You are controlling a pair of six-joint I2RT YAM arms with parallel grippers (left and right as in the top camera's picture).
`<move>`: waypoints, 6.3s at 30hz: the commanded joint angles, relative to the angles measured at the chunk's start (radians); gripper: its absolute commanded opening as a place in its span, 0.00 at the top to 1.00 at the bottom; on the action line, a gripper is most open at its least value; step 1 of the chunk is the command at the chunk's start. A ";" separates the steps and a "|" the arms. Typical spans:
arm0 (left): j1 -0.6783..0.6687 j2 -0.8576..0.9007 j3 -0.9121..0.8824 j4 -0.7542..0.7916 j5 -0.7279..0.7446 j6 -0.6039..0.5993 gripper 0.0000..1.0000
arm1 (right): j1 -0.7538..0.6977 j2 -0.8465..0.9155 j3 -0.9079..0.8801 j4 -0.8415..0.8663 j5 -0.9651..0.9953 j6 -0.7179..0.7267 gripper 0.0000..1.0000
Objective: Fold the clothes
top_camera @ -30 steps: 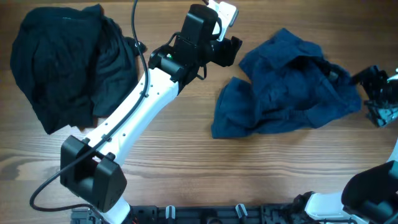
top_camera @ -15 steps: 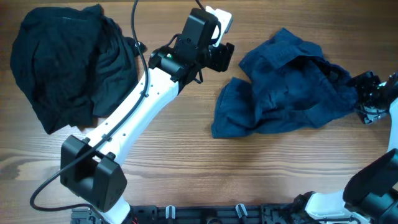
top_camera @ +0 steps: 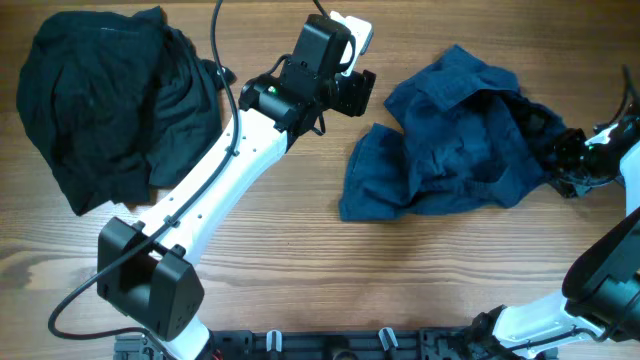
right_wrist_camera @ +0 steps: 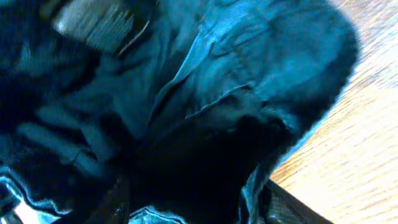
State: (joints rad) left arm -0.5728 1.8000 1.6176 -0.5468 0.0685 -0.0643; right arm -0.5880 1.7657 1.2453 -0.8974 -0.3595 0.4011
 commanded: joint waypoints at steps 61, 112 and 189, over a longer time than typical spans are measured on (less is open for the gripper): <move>-0.013 0.092 0.011 -0.342 0.520 0.452 0.09 | 0.359 -0.299 0.952 -0.710 -0.153 -0.607 0.95; 0.241 -0.319 0.328 -0.338 0.037 -0.056 0.96 | 0.359 0.037 0.956 -0.269 -0.319 -0.645 0.96; 0.120 0.177 0.328 -0.363 -0.063 -0.056 0.96 | 0.607 0.175 0.333 0.051 0.423 0.389 0.73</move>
State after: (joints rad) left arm -0.4526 1.9789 1.9327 -0.9131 0.0231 -0.1112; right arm 0.0448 1.9285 1.5894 -0.8505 0.0357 0.8646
